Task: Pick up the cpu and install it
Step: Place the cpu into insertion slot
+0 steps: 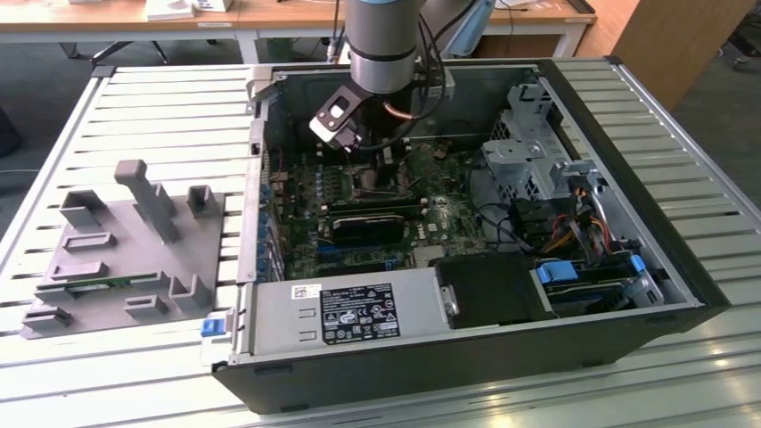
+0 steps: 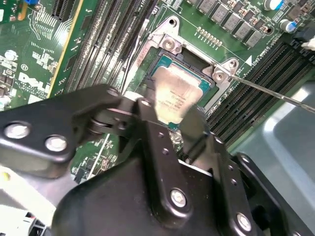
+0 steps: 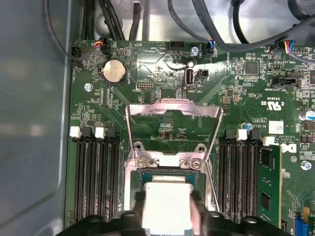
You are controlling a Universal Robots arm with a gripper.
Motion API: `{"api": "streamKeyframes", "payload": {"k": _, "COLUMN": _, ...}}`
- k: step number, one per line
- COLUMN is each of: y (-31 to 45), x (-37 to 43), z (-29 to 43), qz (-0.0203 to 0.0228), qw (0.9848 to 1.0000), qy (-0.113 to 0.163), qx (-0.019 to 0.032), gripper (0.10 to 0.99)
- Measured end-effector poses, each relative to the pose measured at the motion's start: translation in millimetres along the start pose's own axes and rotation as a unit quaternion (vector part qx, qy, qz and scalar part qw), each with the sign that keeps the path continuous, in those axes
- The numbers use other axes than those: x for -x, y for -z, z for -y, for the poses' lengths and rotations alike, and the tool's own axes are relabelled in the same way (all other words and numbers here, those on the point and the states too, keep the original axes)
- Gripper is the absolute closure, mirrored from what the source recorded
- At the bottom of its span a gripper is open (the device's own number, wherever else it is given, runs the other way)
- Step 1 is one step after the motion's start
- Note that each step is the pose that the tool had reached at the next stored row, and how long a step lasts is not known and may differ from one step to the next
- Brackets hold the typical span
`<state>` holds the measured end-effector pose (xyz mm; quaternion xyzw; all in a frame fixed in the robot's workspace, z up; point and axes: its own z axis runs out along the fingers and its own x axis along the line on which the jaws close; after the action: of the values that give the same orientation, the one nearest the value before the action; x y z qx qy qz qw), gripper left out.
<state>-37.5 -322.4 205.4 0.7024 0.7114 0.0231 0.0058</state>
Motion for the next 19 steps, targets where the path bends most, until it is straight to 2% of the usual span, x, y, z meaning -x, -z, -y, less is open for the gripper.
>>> {"api": "streamKeyframes", "payload": {"k": 3, "y": 0.4, "x": 0.0, "z": -0.1, "qz": 0.0000, "qw": 1.0000, "qy": 0.000, "qx": -0.0003, "gripper": 0.737}}
{"api": "streamKeyframes", "payload": {"k": 4, "y": 0.6, "x": 0.0, "z": -0.1, "qz": 0.0000, "qw": 1.0000, "qy": 0.000, "qx": -0.0004, "gripper": 0.737}}
{"api": "streamKeyframes", "payload": {"k": 6, "y": 0.8, "x": 0.0, "z": -0.1, "qz": -0.0001, "qw": 1.0000, "qy": 0.000, "qx": -0.0004, "gripper": 0.855}}
{"api": "streamKeyframes", "payload": {"k": 7, "y": 0.8, "x": 0.0, "z": -0.1, "qz": -0.0001, "qw": 1.0000, "qy": 0.000, "qx": -0.0004, "gripper": 0.855}}
{"api": "streamKeyframes", "payload": {"k": 9, "y": 1.3, "x": 0.0, "z": -0.1, "qz": 0.0003, "qw": 1.0000, "qy": 0.000, "qx": -0.0005, "gripper": 0.973}}
{"api": "streamKeyframes", "payload": {"k": 13, "y": 3.3, "x": -0.1, "z": -0.2, "qz": 0.0009, "qw": 1.0000, "qy": 0.000, "qx": -0.0005, "gripper": 0.980}}
{"api": "streamKeyframes", "payload": {"k": 19, "y": 5.2, "x": -0.1, "z": -0.3, "qz": 0.0059, "qw": 1.0000, "qy": 0.000, "qx": -0.0005, "gripper": 0.980}}
